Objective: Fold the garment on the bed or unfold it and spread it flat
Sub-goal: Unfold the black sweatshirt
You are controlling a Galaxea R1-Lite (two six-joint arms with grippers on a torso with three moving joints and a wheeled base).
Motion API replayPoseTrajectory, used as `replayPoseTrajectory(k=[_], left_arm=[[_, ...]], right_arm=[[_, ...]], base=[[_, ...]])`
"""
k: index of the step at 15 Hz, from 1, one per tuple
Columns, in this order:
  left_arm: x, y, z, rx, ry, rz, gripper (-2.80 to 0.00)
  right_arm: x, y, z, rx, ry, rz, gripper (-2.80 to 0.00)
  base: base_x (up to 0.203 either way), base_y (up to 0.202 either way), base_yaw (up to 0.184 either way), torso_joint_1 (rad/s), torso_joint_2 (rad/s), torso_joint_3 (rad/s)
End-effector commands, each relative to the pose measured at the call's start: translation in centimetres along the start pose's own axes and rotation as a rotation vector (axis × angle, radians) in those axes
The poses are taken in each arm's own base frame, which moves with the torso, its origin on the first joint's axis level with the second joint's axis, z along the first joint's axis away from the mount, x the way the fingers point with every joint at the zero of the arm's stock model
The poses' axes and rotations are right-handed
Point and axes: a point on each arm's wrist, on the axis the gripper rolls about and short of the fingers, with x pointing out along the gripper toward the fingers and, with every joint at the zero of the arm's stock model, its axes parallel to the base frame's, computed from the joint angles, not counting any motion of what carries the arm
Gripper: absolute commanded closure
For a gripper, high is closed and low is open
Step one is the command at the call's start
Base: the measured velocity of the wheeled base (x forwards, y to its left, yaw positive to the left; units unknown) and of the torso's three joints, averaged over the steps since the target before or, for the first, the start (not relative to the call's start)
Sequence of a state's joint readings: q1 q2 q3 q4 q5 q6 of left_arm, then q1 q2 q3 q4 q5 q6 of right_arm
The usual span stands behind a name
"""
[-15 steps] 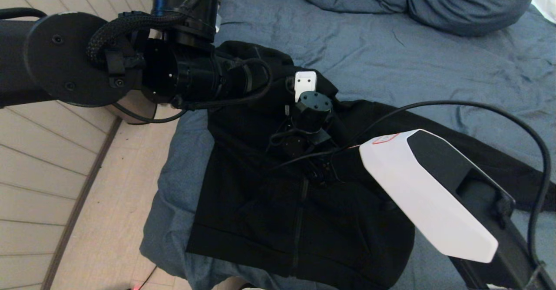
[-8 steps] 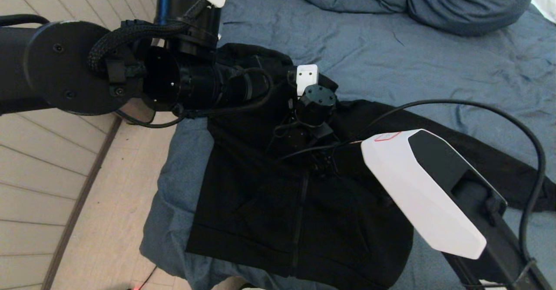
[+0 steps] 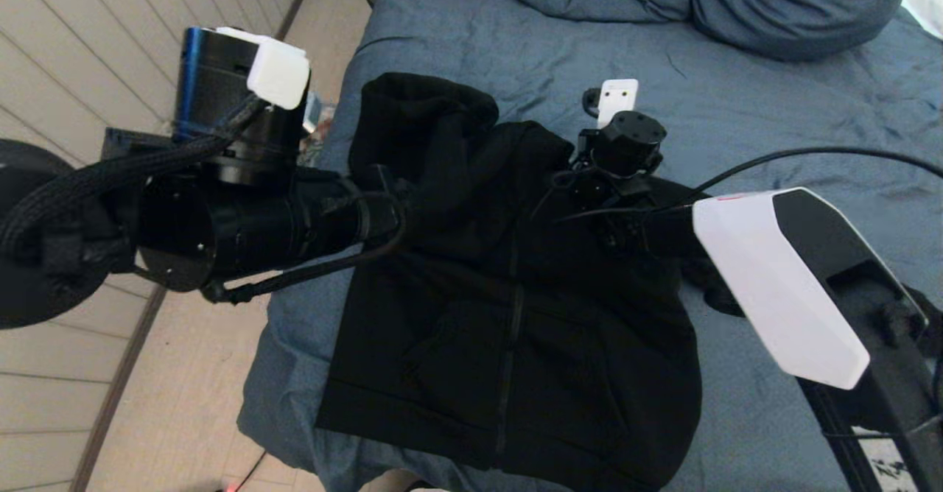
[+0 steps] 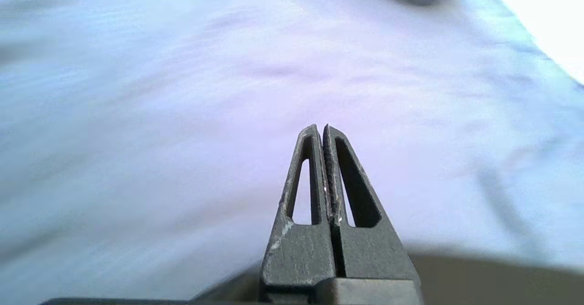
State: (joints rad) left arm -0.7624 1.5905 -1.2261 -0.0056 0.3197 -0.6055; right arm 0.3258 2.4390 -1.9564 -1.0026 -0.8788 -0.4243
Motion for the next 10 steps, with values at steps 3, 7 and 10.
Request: replayPoseTrajectory(k=[3,7,10], left_arm=[[-1.8,1.2,-0.5,-0.012,-0.014,-0.001,-2.80],[-1.4,2.1,-0.1,-0.028,-0.027,0.033,-2.80],[-2.2,4.1,0.5,-0.054,-0.048,0.081,-2.80]], right_arm=[[4.2,-4.5,0.1,0.002,-0.032,-0.123,0.00],[2.5,-4.3,3.3,0.042,-0.049,-0.089,0.00],[-2.9,0.1,5.3,0.079,-0.027,0.069,0.00]], base=[[0.000,0.000,0.000,0.000,0.00,0.000],[0.000,0.000,0.000,0.000,0.00,0.000],[0.000,0.000,0.000,0.000,0.00,0.000]])
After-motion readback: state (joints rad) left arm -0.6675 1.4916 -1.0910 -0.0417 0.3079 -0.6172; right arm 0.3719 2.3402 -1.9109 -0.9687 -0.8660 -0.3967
